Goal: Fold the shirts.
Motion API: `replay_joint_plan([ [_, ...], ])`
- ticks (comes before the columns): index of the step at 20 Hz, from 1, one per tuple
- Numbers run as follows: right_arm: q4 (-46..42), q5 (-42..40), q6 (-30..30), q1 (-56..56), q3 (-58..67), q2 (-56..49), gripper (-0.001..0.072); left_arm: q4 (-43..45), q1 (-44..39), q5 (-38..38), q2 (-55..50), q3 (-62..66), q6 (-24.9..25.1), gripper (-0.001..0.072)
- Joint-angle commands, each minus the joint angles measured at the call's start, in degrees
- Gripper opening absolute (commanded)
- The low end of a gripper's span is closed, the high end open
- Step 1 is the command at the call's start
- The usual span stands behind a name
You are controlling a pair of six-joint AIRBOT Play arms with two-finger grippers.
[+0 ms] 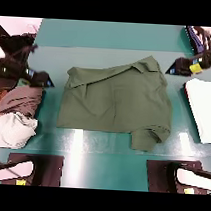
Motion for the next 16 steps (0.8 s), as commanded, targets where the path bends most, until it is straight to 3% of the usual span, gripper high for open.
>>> replay_joint_plan([
  [1,1.64,-1.20,-1.55,-0.37,-13.09,7.56,0.0305,-0.74,1.07,2.60,8.90,-18.01,0.92,0.0425],
  [7,1.73,-3.69,-1.55,-0.37,-21.03,14.05,0.0305,-0.92,1.07,8.39,12.79,-33.24,0.85,0.0425],
  [12,1.68,-5.05,-1.53,-0.37,-21.40,17.31,0.0305,-3.28,1.05,12.04,12.68,-34.45,0.98,0.0425],
  [16,1.53,-5.68,-1.51,-0.39,-21.42,18.80,0.0305,-3.87,-4.66,14.95,12.50,-34.45,1.64,0.0423],
])
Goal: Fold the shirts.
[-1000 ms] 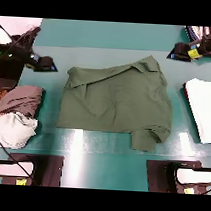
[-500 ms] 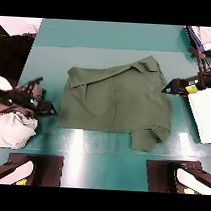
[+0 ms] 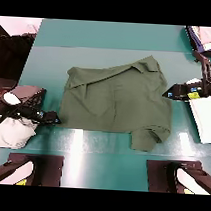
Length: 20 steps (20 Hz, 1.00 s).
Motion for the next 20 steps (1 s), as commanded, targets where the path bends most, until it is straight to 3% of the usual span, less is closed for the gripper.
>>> replay_joint_plan([
  [1,-0.37,-0.07,0.07,-0.24,-0.20,1.29,0.0305,-0.50,-4.85,3.74,-0.02,-0.46,-0.74,0.0423],
  [2,-0.42,1.18,0.07,-0.96,-0.26,1.29,0.0306,-0.46,-6.38,4.35,0.00,-0.46,-1.29,0.0370],
  [3,-0.44,2.71,0.07,-2.47,-0.70,1.31,0.0306,-0.46,-7.06,4.48,0.00,-0.44,-1.14,0.0071],
  [4,-0.39,4.07,0.07,-4.42,-1.99,1.44,0.0307,-0.55,-7.04,4.50,0.00,-0.42,-1.27,0.0018],
  [8,-2.38,5.88,0.04,-17.07,-16.06,4.96,0.0320,-0.42,-7.04,1.92,0.24,3.19,-1.66,0.0020],
  [10,-5.38,5.14,0.04,-23.56,-24.30,6.25,0.0504,-0.55,-7.04,1.22,0.22,5.51,-1.66,0.0020],
  [14,-5.31,0.72,0.00,-31.10,-34.51,6.29,0.0504,-1.11,-7.04,1.29,0.22,7.17,-1.66,0.0020],
  [17,-3.85,-3.67,-0.20,-30.01,-37.18,6.29,0.0450,-1.09,-7.04,1.01,0.24,7.17,-1.62,0.0021],
  [20,-1.99,-7.93,-0.17,-25.66,-37.18,6.27,0.0448,-1.09,-7.04,0.83,0.22,7.17,-1.62,0.0021],
])
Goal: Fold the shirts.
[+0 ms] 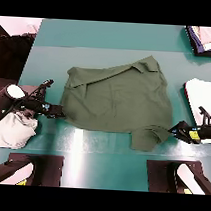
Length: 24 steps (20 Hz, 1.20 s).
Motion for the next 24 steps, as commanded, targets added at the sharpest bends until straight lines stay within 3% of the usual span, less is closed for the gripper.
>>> replay_joint_plan([
  [1,2.05,-5.57,-0.07,3.45,-1.51,-0.35,0.0448,-0.02,-0.02,-0.42,0.02,0.20,0.07,0.0021],
  [2,2.08,-6.14,0.20,4.70,-1.51,-1.31,0.0443,-0.04,-0.02,-0.50,0.02,0.20,0.04,0.0021],
  [3,2.10,-6.36,0.15,5.66,-1.51,-2.47,0.0366,-0.04,-0.02,-0.52,0.04,0.20,0.07,0.0021],
  [5,2.08,-6.67,0.07,7.80,-1.49,-4.72,0.0115,-0.04,-0.02,-0.63,0.04,0.20,0.07,0.0020],
  [6,2.03,-6.67,-0.28,8.66,-1.49,-5.09,0.0024,-0.02,-0.02,-0.57,0.04,0.28,0.07,0.0020],
  [11,5.70,-7.10,0.66,11.30,9.16,2.86,0.0022,0.22,0.04,-2.01,0.09,13.88,-0.92,0.0020],
  [14,9.84,-10.01,1.66,10.91,24.68,7.19,0.0022,0.42,0.04,-3.67,0.28,32.52,-1.05,0.0020],
  [21,8.94,-11.52,1.66,10.78,67.30,7.89,0.0022,0.63,0.02,-4.26,3.91,75.17,-3.19,0.0020],
  [24,7.87,-11.61,1.68,10.80,81.59,7.87,0.0022,0.63,0.02,-1.33,8.00,84.72,-3.67,0.0020],
])
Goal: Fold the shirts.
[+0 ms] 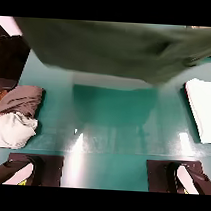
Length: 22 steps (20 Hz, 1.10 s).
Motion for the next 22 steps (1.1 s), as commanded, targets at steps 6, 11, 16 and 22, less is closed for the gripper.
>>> replay_joint_plan([
  [6,-15.15,3.69,4.74,0.04,28.22,0.15,0.0021,0.74,0.02,6.78,12.24,10.84,-2.60,0.0019],
  [11,-15.91,13.31,4.74,0.04,18.64,-2.10,0.0021,7.52,0.02,0.13,11.63,-3.23,-5.95,0.0020],
  [16,-16.48,29.86,4.74,3.65,8.46,-17.16,0.0021,6.93,0.02,-6.29,1.97,-25.49,-6.88,0.0020],
  [22,-16.50,24.59,7.26,11.10,-0.68,-36.63,0.0021,6.97,0.02,2.62,-17.73,-35.52,-3.82,0.0021],
])
